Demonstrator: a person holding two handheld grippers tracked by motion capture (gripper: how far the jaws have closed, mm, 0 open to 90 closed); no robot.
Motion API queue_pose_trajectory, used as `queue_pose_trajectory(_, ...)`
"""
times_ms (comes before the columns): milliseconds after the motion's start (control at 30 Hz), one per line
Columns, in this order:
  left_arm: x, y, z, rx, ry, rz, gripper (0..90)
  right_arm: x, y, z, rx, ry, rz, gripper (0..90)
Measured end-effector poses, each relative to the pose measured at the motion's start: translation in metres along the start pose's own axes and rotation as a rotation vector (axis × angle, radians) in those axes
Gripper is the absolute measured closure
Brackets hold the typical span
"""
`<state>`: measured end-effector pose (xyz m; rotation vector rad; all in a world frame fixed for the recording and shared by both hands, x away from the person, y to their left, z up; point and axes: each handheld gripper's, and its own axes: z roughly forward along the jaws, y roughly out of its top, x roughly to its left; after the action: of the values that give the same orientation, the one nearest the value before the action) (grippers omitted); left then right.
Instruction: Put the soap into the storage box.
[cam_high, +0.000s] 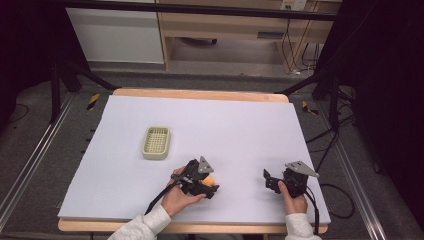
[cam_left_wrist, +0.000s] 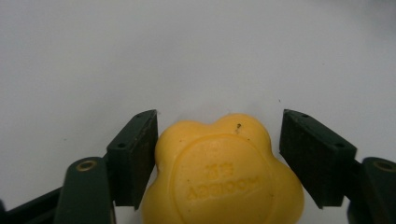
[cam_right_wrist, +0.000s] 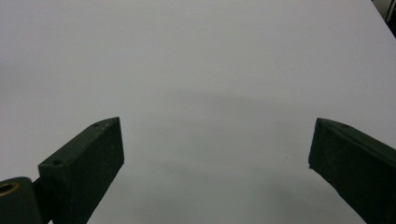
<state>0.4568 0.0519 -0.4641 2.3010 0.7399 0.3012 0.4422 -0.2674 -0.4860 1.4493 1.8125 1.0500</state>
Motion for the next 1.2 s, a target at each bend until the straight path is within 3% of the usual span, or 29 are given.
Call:
queue_pose_trajectory(200,0.004,-0.005,-0.015,-0.019,-0.02,-0.008,21.8,0.0,0.0,0.0,-0.002,-0.003,-0.002,3.9)
queue_pose_trajectory(500,0.006,-0.019,-0.02,-0.008,-0.028,0.031,21.6,0.0,0.0,0.0,-0.003,-0.005,-0.002,3.9)
queue_pose_trajectory(1200,0.001,-0.022,-0.005,0.019,-0.026,0.056,21.1,0.0,0.0,0.0,0.002,0.0,0.001,4.0)
